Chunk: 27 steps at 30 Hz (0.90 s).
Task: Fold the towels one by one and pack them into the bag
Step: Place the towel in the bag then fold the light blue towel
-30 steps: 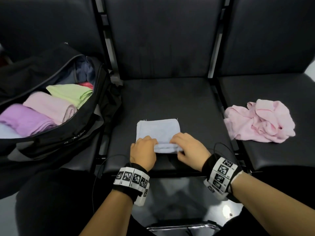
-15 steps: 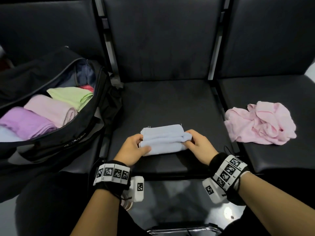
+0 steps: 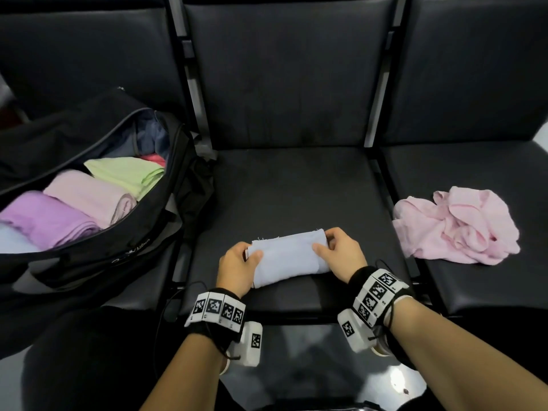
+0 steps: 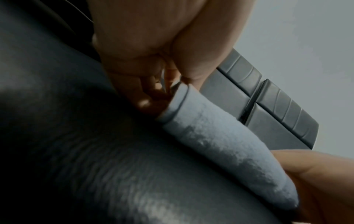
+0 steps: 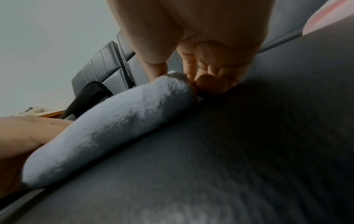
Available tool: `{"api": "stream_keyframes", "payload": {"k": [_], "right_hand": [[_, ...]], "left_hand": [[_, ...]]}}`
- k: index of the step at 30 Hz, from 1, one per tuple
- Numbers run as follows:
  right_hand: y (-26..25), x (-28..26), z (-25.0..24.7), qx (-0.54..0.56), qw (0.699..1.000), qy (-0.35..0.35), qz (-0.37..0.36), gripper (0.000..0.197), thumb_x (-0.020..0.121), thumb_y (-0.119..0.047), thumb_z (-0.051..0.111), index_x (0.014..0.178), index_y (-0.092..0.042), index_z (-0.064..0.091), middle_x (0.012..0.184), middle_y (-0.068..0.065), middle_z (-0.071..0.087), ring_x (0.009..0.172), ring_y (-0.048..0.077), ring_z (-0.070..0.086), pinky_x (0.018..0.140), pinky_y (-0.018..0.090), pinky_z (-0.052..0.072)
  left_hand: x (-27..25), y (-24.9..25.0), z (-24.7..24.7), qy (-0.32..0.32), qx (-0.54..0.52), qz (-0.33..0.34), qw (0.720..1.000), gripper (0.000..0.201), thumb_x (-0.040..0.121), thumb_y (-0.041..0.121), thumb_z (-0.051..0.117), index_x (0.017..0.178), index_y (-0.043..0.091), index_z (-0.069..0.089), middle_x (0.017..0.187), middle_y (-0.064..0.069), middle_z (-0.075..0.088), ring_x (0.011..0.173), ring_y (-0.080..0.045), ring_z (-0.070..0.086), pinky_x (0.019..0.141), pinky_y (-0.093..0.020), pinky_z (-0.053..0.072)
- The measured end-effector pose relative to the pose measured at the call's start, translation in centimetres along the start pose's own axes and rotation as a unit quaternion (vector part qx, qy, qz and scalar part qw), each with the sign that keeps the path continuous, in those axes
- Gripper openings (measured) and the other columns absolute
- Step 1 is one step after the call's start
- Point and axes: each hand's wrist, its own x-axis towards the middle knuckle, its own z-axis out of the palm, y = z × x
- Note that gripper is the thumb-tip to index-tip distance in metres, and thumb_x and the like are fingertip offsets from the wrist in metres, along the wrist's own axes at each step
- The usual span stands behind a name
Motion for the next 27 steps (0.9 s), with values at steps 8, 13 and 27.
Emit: {"api": "stream_keyframes", "payload": {"k": [8, 13, 27], "right_hand": [[-0.4, 0.8, -0.4, -0.028, 0.998, -0.052, 0.021, 0.024, 0.081, -0.034, 0.076, 0.077, -0.014, 0.063, 0.07, -0.006, 0.06, 0.068, 0.012, 0.055, 0.057, 0.023, 0.038], [-2.1, -0.2, -0.9, 0.099, 0.994, -0.045, -0.02, 0.014, 0.079, -0.021, 0.078, 0.082, -0.012, 0.067, 0.081, 0.001, 0.07, 0.076, 0.016, 0.064, 0.071, 0.033, 0.052], [-13.3, -4.0, -3.7, -0.079, 0.948, -0.086, -0.297, 0.033, 0.076, -0.032, 0.069, 0.104, -0.038, 0.053, 0.086, -0.015, 0.067, 0.08, 0.006, 0.065, 0.074, 0.038, 0.055]], "left_hand": [[0.3, -0.3, 0.0, 0.018, 0.01, -0.023, 1.0, 0.013, 0.087, 0.026, 0.07, 0.092, 0.02, 0.06, 0.085, -0.001, 0.065, 0.078, -0.018, 0.059, 0.063, -0.023, 0.043], [-0.5, 0.6, -1.2, 0.033, 0.054, -0.025, 0.998, 0.016, 0.085, 0.021, 0.068, 0.096, 0.026, 0.058, 0.096, 0.0, 0.063, 0.092, -0.023, 0.062, 0.082, -0.035, 0.052], [-2.8, 6.5, -4.4, -0.185, 0.001, 0.169, 0.968, 0.051, 0.069, 0.034, 0.078, 0.116, 0.037, 0.061, 0.104, 0.019, 0.07, 0.101, 0.001, 0.065, 0.091, -0.027, 0.051]]}}
